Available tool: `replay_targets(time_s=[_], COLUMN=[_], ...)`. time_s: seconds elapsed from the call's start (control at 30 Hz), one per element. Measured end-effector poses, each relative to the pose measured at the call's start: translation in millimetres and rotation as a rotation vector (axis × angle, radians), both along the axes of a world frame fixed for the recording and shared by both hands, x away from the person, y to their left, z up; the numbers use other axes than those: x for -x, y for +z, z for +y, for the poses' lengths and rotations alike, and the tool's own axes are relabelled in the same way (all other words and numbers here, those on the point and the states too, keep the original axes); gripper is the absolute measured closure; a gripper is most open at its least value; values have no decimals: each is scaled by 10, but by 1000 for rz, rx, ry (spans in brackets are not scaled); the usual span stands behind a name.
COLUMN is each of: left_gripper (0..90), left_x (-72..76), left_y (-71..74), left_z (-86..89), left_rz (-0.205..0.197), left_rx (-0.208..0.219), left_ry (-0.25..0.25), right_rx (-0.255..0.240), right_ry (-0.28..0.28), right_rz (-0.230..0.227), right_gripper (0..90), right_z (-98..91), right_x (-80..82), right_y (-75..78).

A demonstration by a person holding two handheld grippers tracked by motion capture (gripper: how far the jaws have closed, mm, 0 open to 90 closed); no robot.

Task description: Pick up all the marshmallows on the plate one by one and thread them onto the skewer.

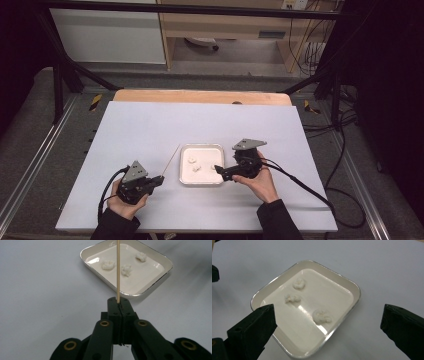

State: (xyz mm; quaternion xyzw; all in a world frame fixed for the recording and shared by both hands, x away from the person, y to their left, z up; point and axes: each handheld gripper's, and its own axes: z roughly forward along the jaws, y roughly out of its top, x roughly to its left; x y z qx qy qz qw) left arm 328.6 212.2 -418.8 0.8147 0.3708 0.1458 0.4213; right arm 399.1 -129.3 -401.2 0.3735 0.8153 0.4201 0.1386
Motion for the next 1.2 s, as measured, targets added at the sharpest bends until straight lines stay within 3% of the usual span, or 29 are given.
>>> replay_targets(time_s=[0.2,0.47,0.7,0.83,0.97,1.2], left_gripper=[887,887,887,887,887,887], left_x=[-11,-30,-33,-36,-37,-38], left_y=[3,-26,-37,-43,-44,-48], left_z=[18,23,18,16,12,10], left_rz=[1,13,15,18,16,18], left_rx=[7,7,9,9,9,7], left_ry=[9,6,5,6,6,4], right_rx=[-19,23,30,61,46,86], right_ry=[5,8,5,22,34,78], right_rz=[-4,8,15,-3,3,31], right_gripper=[8,17,53,113,223,347], right_z=[243,582,776,860,909,984], right_x=[-119,-305,-418,-459,-493,-510], right_y=[-6,-40,-108,-169,-232,-334])
